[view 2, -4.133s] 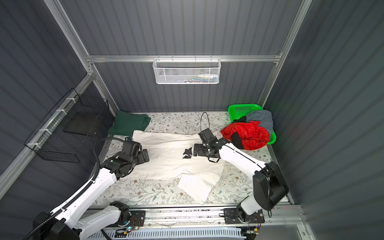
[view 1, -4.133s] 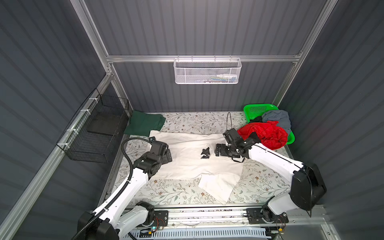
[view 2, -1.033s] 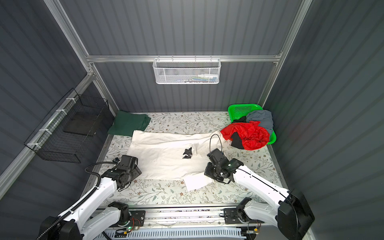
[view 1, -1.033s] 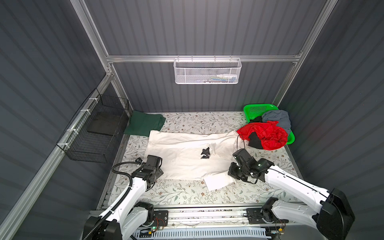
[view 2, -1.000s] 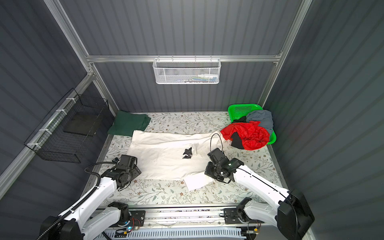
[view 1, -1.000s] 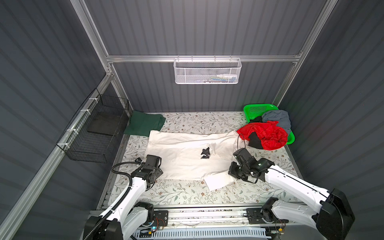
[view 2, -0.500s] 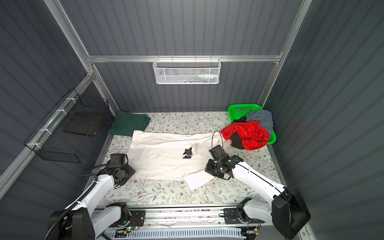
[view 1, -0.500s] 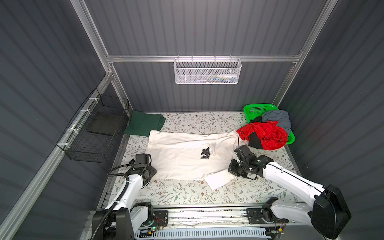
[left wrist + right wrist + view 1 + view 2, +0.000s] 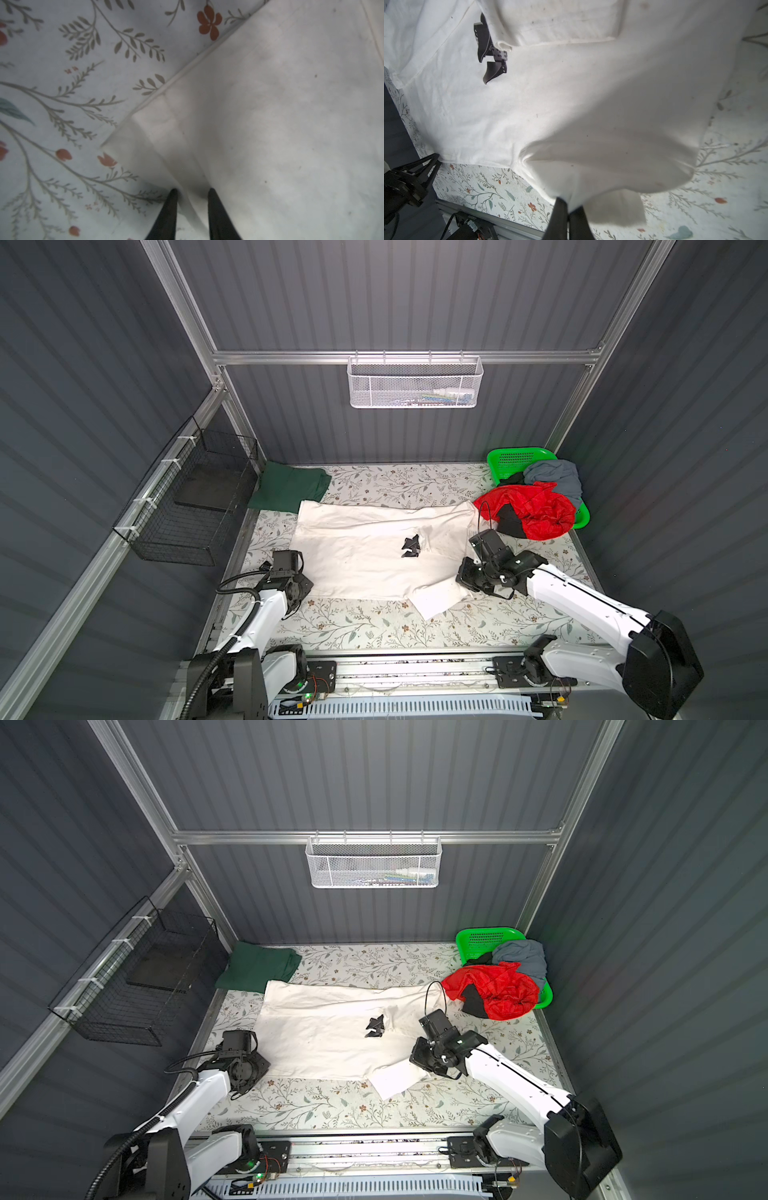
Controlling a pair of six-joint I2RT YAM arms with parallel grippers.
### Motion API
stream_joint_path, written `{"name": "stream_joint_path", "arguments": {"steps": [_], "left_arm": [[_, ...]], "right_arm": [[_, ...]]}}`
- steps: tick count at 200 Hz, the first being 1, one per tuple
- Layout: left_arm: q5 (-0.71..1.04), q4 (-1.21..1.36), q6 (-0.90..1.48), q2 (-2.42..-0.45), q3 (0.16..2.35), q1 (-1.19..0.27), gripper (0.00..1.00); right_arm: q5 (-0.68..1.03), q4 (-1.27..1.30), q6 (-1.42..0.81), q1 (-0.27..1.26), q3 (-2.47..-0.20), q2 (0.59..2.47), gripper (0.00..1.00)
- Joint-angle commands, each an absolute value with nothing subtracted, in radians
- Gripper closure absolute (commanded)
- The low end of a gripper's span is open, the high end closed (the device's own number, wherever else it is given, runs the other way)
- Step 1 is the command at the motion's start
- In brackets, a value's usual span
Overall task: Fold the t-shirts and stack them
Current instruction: 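Grasp the near hem corners of the white shirt with both grippers, then lift the hem with both grippers and fold it toward the collar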
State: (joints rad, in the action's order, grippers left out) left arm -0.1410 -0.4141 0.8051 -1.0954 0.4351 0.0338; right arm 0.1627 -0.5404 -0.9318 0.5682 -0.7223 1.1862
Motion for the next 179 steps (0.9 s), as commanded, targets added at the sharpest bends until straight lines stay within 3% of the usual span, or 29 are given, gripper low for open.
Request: {"name": "stream_joint_path", "arguments": {"steps": [1,97,179], "left_arm": [[-0.121,-0.422,0.799,-1.132,0.412,0.038,0.98],[-0.133,-0.537,0.759,-1.002,0.501,0.038,1.0],[-0.089,-0.475,0.732,-1.072,0.565,0.039,1.0]], "right_arm": [[0.167,-0.543,-0.919,0.563,-0.709,1.173,1.0],[0.134,-0.576,-0.949,0.563,-0.707,1.089,1.0],[0.098,-0.557,-0.946,0.562,-0.776,1.144,1.0]]}}
